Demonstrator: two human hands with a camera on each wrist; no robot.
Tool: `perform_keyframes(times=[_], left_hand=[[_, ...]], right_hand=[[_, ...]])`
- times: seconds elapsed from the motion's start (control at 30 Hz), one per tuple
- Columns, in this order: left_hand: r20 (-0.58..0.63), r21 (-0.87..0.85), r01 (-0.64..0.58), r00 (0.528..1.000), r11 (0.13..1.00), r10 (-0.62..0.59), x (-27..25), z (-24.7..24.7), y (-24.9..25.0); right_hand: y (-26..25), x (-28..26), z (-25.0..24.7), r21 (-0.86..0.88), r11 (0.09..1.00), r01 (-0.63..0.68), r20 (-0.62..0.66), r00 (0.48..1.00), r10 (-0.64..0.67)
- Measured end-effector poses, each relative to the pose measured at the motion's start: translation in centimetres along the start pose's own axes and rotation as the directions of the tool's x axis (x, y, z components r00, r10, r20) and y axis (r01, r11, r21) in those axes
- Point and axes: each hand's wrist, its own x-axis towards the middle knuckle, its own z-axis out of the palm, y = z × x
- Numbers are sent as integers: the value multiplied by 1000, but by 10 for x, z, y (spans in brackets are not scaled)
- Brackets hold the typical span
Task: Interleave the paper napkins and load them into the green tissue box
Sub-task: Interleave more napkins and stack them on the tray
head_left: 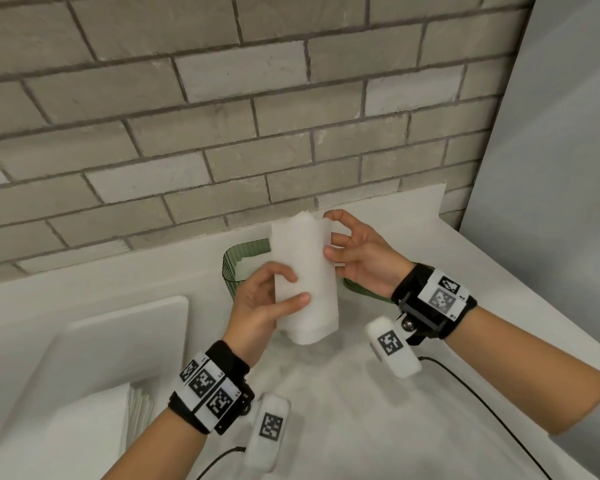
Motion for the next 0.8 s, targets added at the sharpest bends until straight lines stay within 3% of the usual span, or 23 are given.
perform_keyframes(times=[0.1, 0.2, 0.27, 0.33, 0.47, 0.57, 0.7, 0.8], left_hand=[[-66, -51, 69, 995, 996, -72, -9, 12, 8], [-134, -132, 239, 957, 962, -256, -17, 17, 8], [-82, -188, 364, 920, 912, -384, -25, 15, 8], [-69, -176, 421, 897, 890, -437, -34, 12, 9], [-225, -159, 387, 882, 908, -415, -52, -1, 9], [-289, -149, 334, 885, 931, -364, -71, -14, 11], [-311, -154, 309, 886, 938, -343, -96, -30, 14], [-329, -105, 294, 891, 950, -312, -106, -32, 11]], right_hand=[[9, -6, 3, -13, 1000, -14, -127, 992, 12], [21, -12, 6, 54, 998, -28, -266, 963, 42], [26, -18, 9, 85, 995, -50, -336, 939, 75], [31, -26, 13, 87, 991, -103, -343, 931, 127], [43, -41, 28, 27, 972, -235, -301, 925, 232], [56, -53, 39, -63, 968, -241, -333, 920, 207], [68, -69, 48, -54, 969, -241, -388, 899, 202], [72, -82, 57, -10, 955, -297, -310, 909, 280]])
